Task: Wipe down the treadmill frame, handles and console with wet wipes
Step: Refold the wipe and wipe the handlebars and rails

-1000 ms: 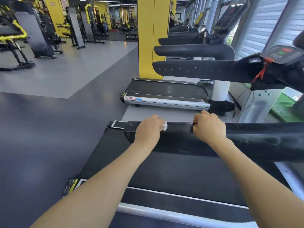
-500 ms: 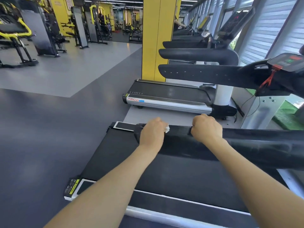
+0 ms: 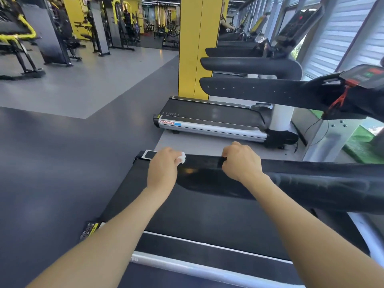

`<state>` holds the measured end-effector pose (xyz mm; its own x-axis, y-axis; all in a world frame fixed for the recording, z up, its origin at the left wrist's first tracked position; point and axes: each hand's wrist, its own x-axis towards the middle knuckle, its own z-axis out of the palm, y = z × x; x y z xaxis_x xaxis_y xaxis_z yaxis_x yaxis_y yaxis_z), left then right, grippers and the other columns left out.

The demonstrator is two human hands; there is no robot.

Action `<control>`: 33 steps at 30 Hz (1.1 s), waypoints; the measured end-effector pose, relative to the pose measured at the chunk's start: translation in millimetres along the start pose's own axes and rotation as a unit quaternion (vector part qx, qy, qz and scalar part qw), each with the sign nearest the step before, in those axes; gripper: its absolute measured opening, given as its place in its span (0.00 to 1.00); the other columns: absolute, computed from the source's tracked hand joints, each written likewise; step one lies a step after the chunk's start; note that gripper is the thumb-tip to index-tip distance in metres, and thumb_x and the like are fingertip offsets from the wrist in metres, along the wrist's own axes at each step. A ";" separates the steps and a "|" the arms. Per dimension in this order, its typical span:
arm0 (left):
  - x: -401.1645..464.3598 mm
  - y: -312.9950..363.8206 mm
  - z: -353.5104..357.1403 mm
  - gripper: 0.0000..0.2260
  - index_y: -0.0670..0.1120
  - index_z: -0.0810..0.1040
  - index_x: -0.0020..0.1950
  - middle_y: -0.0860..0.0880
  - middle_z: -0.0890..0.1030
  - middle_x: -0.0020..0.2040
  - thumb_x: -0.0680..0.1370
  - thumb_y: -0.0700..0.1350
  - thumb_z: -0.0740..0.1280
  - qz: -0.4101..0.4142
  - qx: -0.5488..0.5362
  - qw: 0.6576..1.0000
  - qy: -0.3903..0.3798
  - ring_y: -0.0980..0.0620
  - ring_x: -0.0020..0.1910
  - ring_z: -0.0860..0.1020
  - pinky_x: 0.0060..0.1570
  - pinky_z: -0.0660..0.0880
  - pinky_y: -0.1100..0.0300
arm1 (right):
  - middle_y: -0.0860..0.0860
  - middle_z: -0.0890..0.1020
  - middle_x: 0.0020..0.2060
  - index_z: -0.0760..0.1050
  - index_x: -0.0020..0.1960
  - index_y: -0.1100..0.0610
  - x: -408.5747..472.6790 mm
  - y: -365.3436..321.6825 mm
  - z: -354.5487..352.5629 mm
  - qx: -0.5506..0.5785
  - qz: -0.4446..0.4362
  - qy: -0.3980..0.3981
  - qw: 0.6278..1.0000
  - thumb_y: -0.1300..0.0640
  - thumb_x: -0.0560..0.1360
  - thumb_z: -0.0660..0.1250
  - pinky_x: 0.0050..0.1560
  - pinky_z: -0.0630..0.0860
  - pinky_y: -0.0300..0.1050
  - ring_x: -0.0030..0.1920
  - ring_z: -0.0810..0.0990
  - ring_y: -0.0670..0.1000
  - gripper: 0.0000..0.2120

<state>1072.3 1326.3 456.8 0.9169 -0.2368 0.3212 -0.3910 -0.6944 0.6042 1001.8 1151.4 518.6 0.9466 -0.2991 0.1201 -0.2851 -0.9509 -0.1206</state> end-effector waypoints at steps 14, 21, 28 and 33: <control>-9.0 14.0 2.7 0.09 0.47 0.68 0.36 0.52 0.67 0.36 0.74 0.35 0.60 0.000 0.027 0.999 0.020 0.51 0.36 0.63 0.30 0.58 0.63 | 0.52 0.73 0.51 0.75 0.54 0.58 -4.3 -4.5 -3.6 -0.025 -0.011 -0.010 1.000 0.61 0.74 0.60 0.43 0.68 0.46 0.53 0.71 0.57 0.10; 5.7 14.1 -5.6 0.06 0.43 0.71 0.36 0.44 0.69 0.38 0.71 0.39 0.56 -0.005 0.074 0.997 -0.005 0.46 0.35 0.63 0.30 0.56 0.58 | 0.52 0.72 0.50 0.76 0.53 0.57 -4.5 -6.2 -3.6 -0.026 -0.007 -0.010 1.000 0.62 0.73 0.60 0.43 0.68 0.45 0.53 0.71 0.57 0.11; 25.1 10.8 -7.0 0.08 0.44 0.66 0.33 0.42 0.64 0.36 0.70 0.35 0.60 -0.077 0.003 0.997 0.007 0.46 0.35 0.61 0.31 0.55 0.56 | 0.52 0.72 0.52 0.75 0.55 0.57 -8.5 -6.9 -4.7 -0.023 -0.003 -0.016 1.000 0.61 0.74 0.61 0.43 0.69 0.46 0.54 0.70 0.57 0.11; -25.7 9.5 0.8 0.10 0.45 0.83 0.49 0.47 0.77 0.45 0.78 0.36 0.63 0.035 -0.030 0.995 0.085 0.47 0.43 0.74 0.40 0.70 0.55 | 0.52 0.72 0.53 0.75 0.54 0.57 -10.3 -7.6 -2.4 -0.022 -0.004 -0.010 1.000 0.61 0.73 0.62 0.43 0.68 0.46 0.55 0.70 0.58 0.10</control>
<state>1045.0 1325.2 453.7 0.8626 -0.1619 0.4794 -0.4622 -0.6376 0.6163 993.8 1161.5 520.7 0.9517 -0.2897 0.1014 -0.2830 -0.9561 -0.0754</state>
